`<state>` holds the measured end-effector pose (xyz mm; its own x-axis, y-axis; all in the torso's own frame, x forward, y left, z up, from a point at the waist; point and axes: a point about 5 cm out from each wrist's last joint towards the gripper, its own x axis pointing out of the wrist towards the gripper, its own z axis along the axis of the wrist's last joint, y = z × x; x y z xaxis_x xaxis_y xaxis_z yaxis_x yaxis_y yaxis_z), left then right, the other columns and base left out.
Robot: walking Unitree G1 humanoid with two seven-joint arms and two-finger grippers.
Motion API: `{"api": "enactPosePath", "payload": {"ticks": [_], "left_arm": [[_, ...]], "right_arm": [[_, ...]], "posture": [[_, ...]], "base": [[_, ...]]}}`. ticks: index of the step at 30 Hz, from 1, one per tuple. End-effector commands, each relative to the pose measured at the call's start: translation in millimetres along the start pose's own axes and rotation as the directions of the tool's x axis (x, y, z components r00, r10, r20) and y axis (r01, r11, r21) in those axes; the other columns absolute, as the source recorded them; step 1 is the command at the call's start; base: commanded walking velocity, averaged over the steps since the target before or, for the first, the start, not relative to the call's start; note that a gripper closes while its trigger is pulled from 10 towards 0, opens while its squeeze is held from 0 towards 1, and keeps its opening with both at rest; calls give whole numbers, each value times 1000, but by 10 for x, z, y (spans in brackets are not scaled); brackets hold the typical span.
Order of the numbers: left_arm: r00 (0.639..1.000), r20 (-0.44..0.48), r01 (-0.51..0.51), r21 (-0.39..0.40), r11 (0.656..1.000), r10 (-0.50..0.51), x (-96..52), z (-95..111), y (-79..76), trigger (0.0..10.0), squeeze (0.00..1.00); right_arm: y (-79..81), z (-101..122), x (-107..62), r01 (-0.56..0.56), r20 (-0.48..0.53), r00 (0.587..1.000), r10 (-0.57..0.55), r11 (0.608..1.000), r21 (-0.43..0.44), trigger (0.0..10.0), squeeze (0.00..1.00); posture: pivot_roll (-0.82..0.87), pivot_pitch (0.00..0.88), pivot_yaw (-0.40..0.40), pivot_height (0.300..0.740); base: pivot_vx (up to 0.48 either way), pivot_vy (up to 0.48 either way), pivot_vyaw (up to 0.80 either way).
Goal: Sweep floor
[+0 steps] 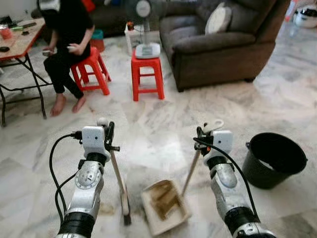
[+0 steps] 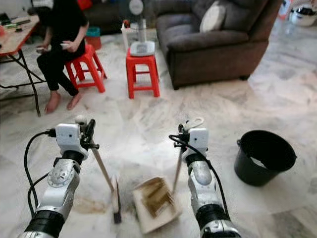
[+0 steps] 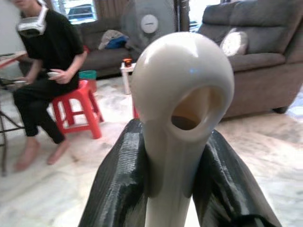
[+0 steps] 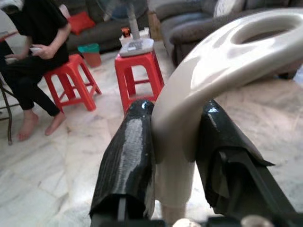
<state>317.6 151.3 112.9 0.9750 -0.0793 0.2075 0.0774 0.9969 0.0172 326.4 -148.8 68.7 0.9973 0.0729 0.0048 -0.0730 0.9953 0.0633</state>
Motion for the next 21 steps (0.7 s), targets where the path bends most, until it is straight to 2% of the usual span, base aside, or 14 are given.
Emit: {"api": "enactPosePath", "payload": {"ticks": [1, 7, 13, 21], "left_arm": [[999, 50, -19, 19, 1000, 18, 47, 115, 106, 10000, 0], [999, 50, 6, 35, 999, -7, 60, 129, 125, 10000, 0], [999, 46, 25, 36, 999, -27, 65, 120, 94, 10000, 0], [999, 41, 22, 40, 999, -24, 53, 113, 127, 10000, 0]], "right_arm": [[112, 171, 94, -33, 77, 996, 34, 999, -5, 10000, 0], [175, 158, 91, -32, 81, 996, 31, 999, 6, 10000, 0], [125, 148, 74, -21, 84, 996, 20, 1000, 10, 10000, 0], [96, 153, 76, -8, 86, 996, 8, 1000, 4, 10000, 0]], "posture": [[-81, 0, 78, 740], [-88, 0, 104, 740], [-97, 0, 115, 740], [-86, 0, 105, 740]], "base": [[311, 0, 0], [307, 0, 0], [309, 0, 0], [312, 0, 0]]}}
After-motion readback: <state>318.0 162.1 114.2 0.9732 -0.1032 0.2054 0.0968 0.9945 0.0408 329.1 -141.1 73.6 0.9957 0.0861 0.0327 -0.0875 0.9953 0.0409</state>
